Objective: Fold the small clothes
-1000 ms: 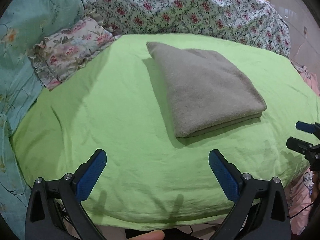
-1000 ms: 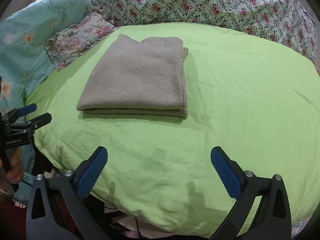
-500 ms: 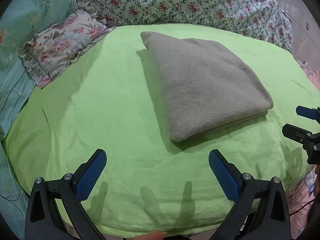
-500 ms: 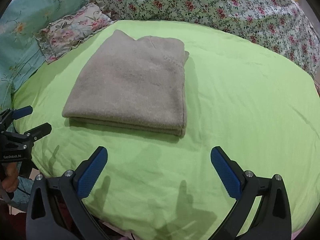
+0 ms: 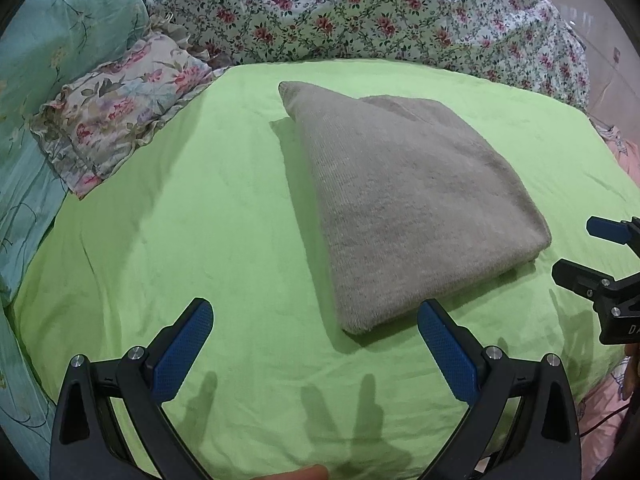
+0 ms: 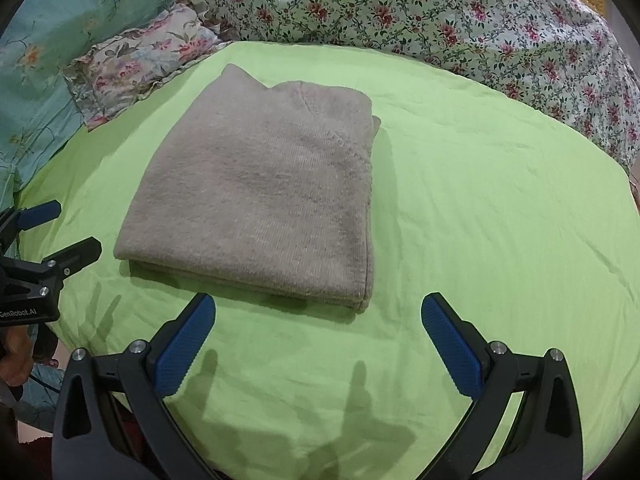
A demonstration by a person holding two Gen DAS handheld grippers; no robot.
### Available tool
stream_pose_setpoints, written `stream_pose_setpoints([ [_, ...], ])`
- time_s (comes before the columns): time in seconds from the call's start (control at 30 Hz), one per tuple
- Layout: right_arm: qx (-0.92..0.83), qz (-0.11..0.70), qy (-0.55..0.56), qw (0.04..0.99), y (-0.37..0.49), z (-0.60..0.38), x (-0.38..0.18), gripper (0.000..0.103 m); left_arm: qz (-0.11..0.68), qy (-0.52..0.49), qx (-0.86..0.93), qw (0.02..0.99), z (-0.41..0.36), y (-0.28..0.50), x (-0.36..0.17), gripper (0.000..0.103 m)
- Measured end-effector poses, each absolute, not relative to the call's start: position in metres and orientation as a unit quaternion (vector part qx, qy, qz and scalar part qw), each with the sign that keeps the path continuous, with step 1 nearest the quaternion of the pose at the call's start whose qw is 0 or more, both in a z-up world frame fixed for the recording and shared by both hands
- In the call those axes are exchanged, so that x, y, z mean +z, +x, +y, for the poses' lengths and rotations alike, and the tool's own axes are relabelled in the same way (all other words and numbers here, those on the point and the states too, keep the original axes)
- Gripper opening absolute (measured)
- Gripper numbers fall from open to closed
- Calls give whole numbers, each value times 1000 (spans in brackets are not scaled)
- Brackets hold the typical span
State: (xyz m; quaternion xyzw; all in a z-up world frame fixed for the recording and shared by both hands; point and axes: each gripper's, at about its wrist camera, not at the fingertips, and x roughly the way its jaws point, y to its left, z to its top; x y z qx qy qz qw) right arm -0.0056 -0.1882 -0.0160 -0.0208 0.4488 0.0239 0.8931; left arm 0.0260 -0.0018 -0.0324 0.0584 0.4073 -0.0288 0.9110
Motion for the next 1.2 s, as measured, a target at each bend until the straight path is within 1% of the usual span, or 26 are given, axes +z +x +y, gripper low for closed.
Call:
stream_pose_setpoints([
  [1.2,24,461,-20,887,37,-188,-7,103,418,82,22,905,-12,60,-24,102],
])
